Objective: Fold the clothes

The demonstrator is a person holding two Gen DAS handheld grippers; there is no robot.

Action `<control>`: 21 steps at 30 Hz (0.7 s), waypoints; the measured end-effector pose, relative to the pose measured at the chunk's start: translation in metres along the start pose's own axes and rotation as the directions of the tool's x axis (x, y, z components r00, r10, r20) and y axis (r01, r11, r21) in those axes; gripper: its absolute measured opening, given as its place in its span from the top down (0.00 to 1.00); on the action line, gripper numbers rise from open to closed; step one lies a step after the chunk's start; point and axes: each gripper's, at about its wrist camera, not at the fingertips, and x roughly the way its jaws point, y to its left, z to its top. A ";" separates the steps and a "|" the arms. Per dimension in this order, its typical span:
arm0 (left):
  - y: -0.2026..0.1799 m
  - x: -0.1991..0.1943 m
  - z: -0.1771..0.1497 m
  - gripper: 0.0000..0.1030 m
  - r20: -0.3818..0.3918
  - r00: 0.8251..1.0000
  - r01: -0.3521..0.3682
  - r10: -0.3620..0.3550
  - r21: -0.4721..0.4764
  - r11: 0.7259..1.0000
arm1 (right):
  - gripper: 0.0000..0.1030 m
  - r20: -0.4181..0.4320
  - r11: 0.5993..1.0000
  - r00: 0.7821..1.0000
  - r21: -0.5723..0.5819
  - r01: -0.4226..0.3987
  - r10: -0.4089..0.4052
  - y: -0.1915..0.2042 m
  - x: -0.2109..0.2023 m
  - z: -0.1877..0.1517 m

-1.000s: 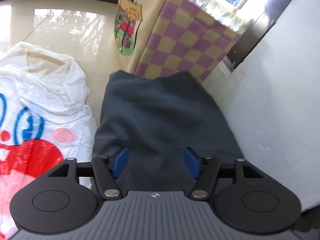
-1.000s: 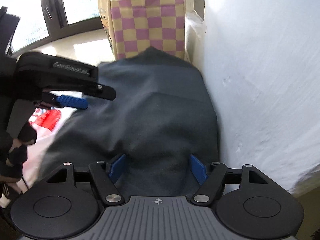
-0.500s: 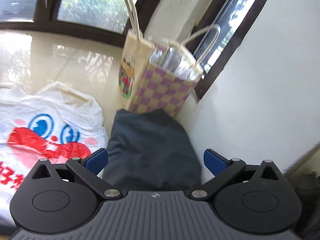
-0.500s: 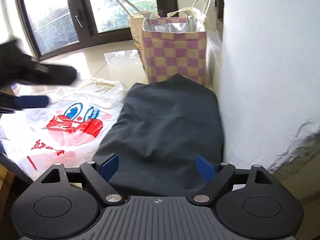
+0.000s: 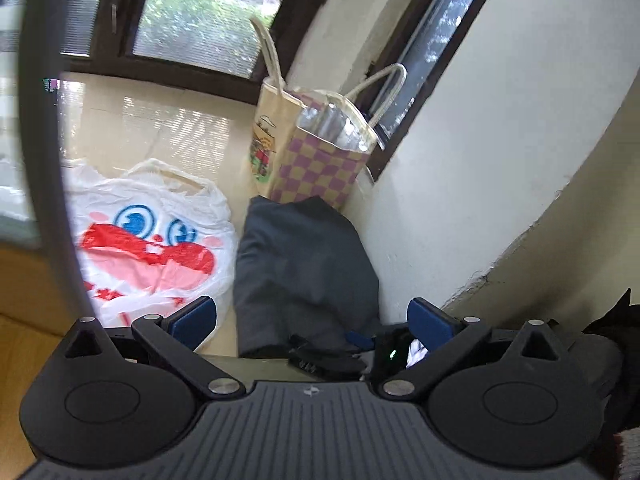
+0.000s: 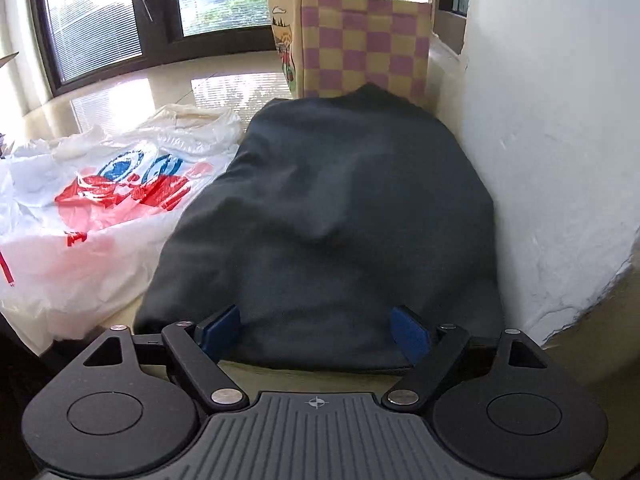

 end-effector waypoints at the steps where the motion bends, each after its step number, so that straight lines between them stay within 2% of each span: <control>1: 0.001 -0.006 -0.001 0.01 0.009 1.000 -0.007 0.007 -0.006 1.000 | 0.23 0.004 1.000 1.000 0.020 -0.006 0.006 -0.001 -0.004 0.004; 5: 0.009 -0.028 -0.006 0.01 0.049 0.998 -0.040 0.041 -0.028 0.999 | 0.24 0.072 0.999 0.997 0.043 -0.020 0.016 0.004 -0.012 0.031; 7: 0.012 -0.036 -0.007 0.01 0.063 0.996 -0.057 0.059 -0.032 0.998 | 0.24 0.077 0.999 0.997 0.046 -0.025 0.021 0.010 -0.001 0.042; 9: 0.016 -0.043 -0.008 0.01 0.073 0.994 -0.074 0.077 -0.045 0.996 | 0.24 0.061 0.999 0.998 0.033 -0.020 0.018 0.015 0.018 0.045; 11: 0.019 -0.048 -0.009 0.01 0.081 0.992 -0.092 0.097 -0.063 0.994 | 0.23 -0.021 1.000 1.000 0.003 -0.019 0.019 0.021 0.047 0.039; 13: 0.021 -0.053 -0.009 0.01 0.090 0.989 -0.111 0.118 -0.082 0.990 | 0.23 -0.003 0.999 1.000 -0.046 -0.011 0.011 0.027 0.052 0.031; 21: 0.017 -0.068 -0.009 0.01 0.156 0.974 -0.152 0.163 -0.081 0.985 | 0.24 0.021 0.998 0.998 0.015 -0.054 0.054 0.031 -0.001 0.033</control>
